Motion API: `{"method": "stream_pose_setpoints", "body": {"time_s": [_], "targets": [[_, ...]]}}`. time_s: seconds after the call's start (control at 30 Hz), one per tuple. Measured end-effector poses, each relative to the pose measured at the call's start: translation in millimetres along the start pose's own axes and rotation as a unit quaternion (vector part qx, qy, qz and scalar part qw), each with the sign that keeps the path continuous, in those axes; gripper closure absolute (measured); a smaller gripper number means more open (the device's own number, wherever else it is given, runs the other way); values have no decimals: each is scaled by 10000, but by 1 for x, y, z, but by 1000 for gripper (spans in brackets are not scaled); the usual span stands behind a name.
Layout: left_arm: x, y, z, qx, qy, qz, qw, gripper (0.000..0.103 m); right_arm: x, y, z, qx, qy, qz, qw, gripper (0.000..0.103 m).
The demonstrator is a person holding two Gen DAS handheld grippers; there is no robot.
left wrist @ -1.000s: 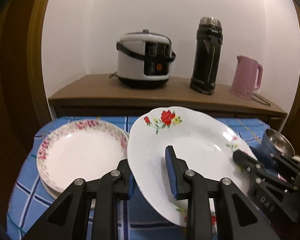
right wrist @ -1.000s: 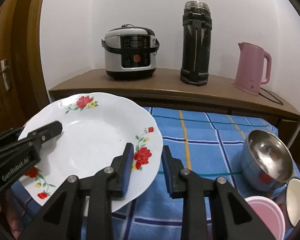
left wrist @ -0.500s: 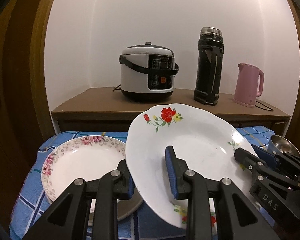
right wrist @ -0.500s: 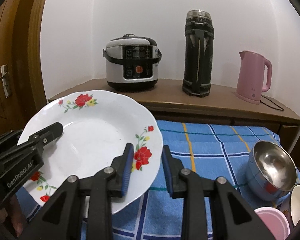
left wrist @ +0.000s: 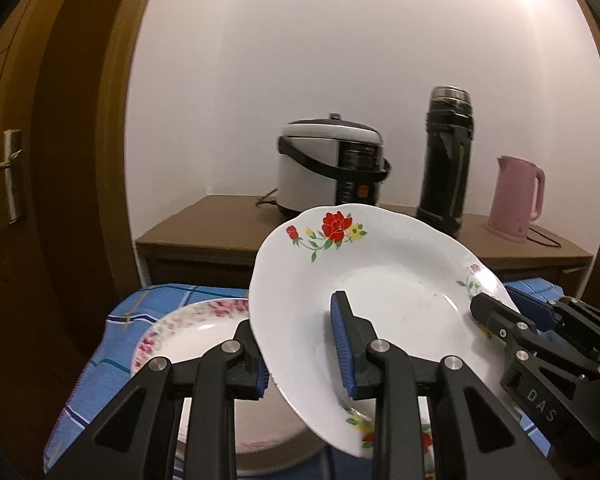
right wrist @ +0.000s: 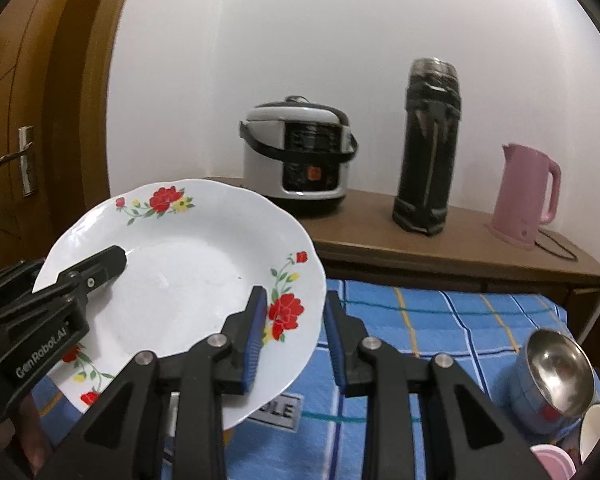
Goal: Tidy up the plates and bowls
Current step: 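Carry the red-flower plate with the right tool over the stacked plates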
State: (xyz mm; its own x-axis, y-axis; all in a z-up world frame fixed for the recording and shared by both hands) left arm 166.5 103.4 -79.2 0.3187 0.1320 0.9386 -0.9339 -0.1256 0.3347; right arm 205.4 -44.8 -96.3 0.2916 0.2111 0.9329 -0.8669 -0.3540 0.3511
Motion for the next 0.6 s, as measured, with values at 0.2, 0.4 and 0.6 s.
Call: {"method": "stream_pose_setpoints", "body": {"time_s": [0.2, 0.4, 0.6], "targets": [[0, -3, -28, 184, 243, 37, 9995, 73, 3, -6, -25, 102, 179, 157, 9997, 74], [4, 3, -35, 233, 301, 171, 9991, 73, 10, -8, -34, 150, 215, 224, 9994, 74], [5, 4, -42, 271, 318, 188, 9990, 73, 18, -14, -45, 188, 284, 234, 9991, 74]]}}
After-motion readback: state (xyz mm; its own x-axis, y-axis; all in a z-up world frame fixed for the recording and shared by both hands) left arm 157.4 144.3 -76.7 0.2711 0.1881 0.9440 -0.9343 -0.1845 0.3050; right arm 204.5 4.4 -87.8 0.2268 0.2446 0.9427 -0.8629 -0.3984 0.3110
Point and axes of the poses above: each gripper's, at about its wrist camera, not at the fingertips, and y roughly against the way its jaws point, z to its right, x to its top, the point moved 7 cm from there along -y, roughly the way its jaws point, and after that the axes turned 1 degree about -z, right-handed, at the moved point
